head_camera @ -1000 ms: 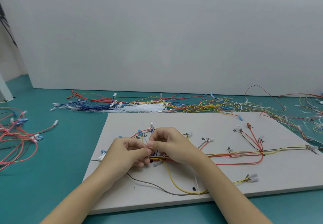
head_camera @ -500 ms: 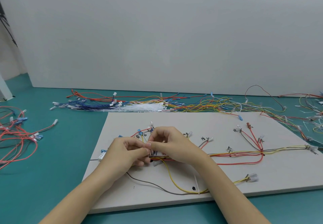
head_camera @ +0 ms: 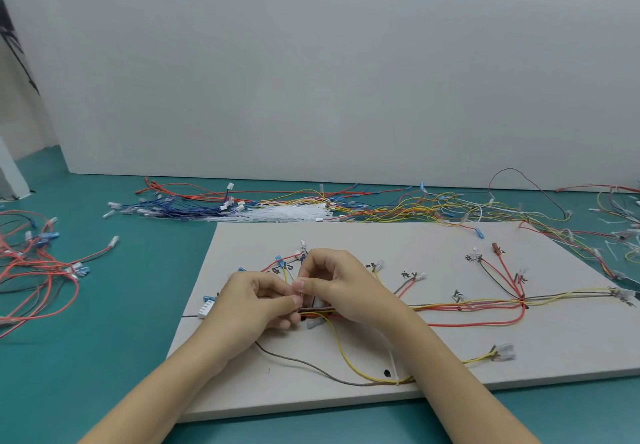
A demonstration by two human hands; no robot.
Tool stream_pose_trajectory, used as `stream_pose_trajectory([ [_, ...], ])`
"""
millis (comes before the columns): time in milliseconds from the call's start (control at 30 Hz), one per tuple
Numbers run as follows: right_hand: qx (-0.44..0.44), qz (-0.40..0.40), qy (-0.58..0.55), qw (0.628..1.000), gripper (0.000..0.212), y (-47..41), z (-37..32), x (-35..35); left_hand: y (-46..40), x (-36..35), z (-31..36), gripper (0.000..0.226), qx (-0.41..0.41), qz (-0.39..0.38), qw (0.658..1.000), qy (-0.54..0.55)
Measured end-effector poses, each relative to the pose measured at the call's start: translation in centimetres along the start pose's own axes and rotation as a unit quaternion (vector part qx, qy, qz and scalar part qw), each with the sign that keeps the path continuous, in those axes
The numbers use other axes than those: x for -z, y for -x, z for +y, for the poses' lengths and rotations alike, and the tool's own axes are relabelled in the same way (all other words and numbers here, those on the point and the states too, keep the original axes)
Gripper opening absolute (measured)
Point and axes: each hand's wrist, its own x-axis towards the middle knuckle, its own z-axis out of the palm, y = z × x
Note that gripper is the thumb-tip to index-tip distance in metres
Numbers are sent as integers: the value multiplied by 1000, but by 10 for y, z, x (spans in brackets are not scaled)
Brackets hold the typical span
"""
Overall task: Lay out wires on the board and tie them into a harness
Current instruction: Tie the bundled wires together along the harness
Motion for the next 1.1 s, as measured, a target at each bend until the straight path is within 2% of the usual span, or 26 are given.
stream_pose_trajectory([
  [233, 1, 19, 6, 1000, 11, 1, -1, 2, 1, 2, 1, 8, -1, -2, 1000, 9],
  [433, -1, -6, 5, 1000, 12, 1, 0, 5, 3, 1, 2, 17, -5, 14, 1000, 10],
  [600, 0, -8, -11, 1000, 7, 0, -1, 10, 3, -2, 7, 14, -48, 25, 995, -82],
  [767, 1, -15, -10, 1000, 8, 0, 0, 3, -2, 11, 12, 14, -96, 4, 971, -220],
  [1100, 3, 4, 4, 1000, 13, 0, -2, 2, -7, 13, 15, 18, -106, -35, 963, -245],
])
